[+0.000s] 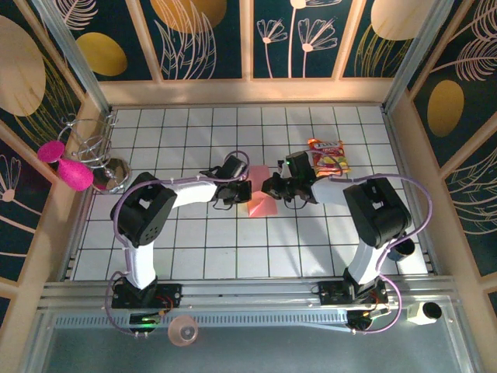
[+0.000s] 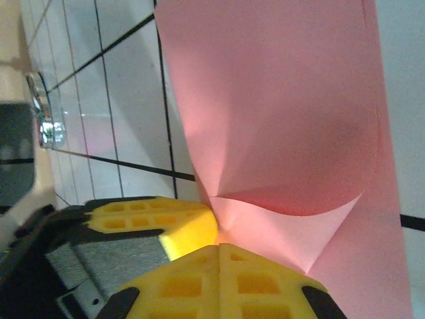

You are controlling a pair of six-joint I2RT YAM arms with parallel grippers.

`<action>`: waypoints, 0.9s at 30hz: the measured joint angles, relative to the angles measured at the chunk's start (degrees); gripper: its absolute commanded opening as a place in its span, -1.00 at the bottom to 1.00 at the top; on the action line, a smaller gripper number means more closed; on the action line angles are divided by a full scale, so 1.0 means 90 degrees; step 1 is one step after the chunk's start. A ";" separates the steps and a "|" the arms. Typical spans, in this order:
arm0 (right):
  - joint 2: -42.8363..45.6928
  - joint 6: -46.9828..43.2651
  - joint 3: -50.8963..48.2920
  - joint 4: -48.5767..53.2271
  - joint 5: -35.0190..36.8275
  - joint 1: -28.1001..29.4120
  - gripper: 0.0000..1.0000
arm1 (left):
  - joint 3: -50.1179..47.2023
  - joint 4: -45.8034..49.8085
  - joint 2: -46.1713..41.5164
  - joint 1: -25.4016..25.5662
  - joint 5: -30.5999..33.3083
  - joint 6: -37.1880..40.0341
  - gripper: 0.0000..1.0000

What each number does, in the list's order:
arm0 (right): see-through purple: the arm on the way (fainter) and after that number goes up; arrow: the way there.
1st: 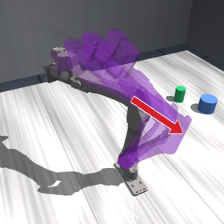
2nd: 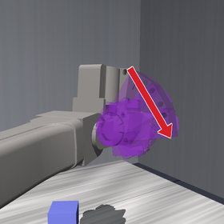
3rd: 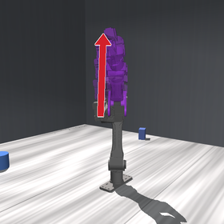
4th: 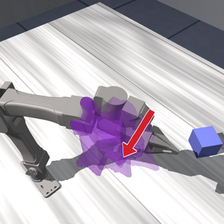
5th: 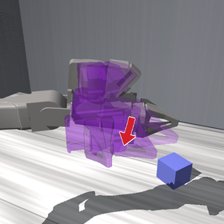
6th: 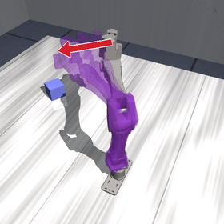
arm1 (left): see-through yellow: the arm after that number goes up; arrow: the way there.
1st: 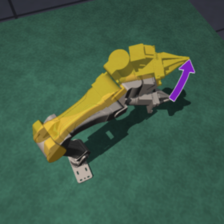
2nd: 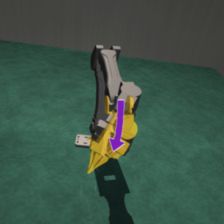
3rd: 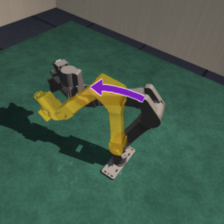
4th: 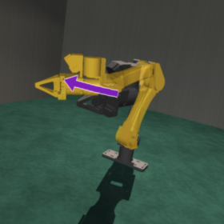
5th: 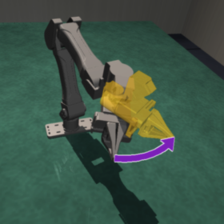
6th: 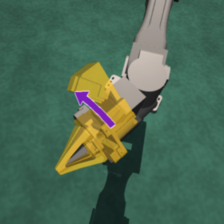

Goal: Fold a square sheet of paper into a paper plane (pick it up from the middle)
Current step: Fold the triangle a second time at the center of the table.

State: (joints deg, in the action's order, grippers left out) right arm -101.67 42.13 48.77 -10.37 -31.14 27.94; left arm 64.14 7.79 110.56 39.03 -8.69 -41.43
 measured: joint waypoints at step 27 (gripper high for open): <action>-0.0697 0.0440 0.0262 0.0134 0.0121 -0.0066 -1.00 | -0.0160 -0.0403 -0.0653 0.0039 -0.0369 -0.0415 -0.99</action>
State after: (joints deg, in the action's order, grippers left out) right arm -107.94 46.09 51.13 -9.17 -30.04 27.35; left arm 62.70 4.16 104.68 39.38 -12.01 -45.17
